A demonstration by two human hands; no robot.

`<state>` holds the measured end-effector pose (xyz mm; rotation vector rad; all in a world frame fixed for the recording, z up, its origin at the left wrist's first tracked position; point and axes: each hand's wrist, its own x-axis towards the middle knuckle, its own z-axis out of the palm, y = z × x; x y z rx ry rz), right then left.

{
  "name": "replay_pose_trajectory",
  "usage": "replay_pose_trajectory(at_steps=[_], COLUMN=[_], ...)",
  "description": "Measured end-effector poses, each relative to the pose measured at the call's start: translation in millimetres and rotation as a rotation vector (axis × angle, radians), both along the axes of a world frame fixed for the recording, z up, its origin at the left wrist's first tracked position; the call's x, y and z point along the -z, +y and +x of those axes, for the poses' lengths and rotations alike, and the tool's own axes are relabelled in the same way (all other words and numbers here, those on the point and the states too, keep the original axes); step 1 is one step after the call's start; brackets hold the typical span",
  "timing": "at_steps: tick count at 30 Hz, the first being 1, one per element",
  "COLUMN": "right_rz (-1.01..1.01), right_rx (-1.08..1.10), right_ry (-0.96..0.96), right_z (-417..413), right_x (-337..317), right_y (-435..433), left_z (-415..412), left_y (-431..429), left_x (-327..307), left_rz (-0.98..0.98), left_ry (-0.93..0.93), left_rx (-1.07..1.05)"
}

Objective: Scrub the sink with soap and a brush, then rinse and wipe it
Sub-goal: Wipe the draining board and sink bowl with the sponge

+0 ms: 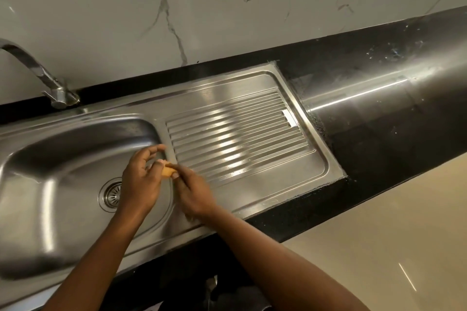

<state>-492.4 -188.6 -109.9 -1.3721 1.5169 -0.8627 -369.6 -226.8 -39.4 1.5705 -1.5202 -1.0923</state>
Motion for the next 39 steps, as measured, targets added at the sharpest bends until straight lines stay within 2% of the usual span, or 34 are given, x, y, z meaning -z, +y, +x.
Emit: replay_pose_trajectory(at_steps=[3, 5, 6, 8, 10, 12, 14, 17, 18, 20, 23, 28, 32, 35, 37, 39], right_rz=[0.248, 0.317, 0.295, 0.196, 0.074, 0.009, -0.017, -0.008, 0.011, 0.035, -0.034, -0.157, -0.195, -0.108, 0.015, 0.09], right_rx=[0.272, 0.463, 0.517, 0.598, 0.628, 0.572, 0.483, 0.332, 0.337, 0.364, 0.238, -0.053, -0.203, -0.143, -0.025, 0.124], right_ry=[-0.503, -0.633, -0.624, -0.445, -0.108, 0.182, 0.378, 0.721, 0.802, 0.839, 0.852, 0.697, 0.486, 0.137, -0.109, -0.277], right_z=[-43.3, -90.9, -116.3, -163.2, -206.7, -246.2, -270.0, -272.5, -262.6, -229.3, -156.6, -34.7, 10.2, 2.9, -20.1, -53.2], right_x=[-17.6, -24.5, -27.7, -41.1, -50.4, -43.1, -18.9, 20.0, 27.0, 31.7, 34.8, 32.7, 24.6, 3.1, -16.5, -30.6], right_y=[-16.4, -30.5, -39.5, -53.3, -61.0, -70.2, -82.1, -98.3, -102.8, -106.2, -103.0, -90.7, -85.5, -89.5, -91.7, -93.0], left_z=[-3.6, -8.3, -11.1, -15.3, -17.6, -18.8, -19.4, -17.2, -15.5, -11.5, -5.8, 4.1, 10.2, 12.2, 9.0, 2.1], left_y=[-3.4, -5.1, -6.0, -7.2, -8.4, -10.3, -11.3, -12.2, -13.4, -15.0, -16.8, -15.7, -16.6, -17.4, -18.0, -19.4], left_x=[3.1, 5.0, 6.0, 7.9, 11.4, 14.9, 17.7, 20.0, 20.9, 21.6, 19.8, 16.9, 15.9, 19.4, 20.9, 22.1], left_rz=[0.001, 0.011, 0.017, 0.027, 0.034, 0.043, 0.051, 0.054, 0.053, 0.055, 0.066, 0.057, 0.044, 0.031, 0.031, 0.045], left_ry=[-0.004, -0.008, -0.005, 0.004, 0.013, 0.015, 0.003, -0.006, -0.005, -0.006, -0.003, -0.02, -0.069, -0.049, -0.027, -0.011], left_rx=[-0.022, -0.026, -0.03, -0.035, -0.038, -0.043, -0.039, -0.034, -0.036, -0.043, -0.076, -0.14, -0.215, -0.244, -0.24, -0.205])
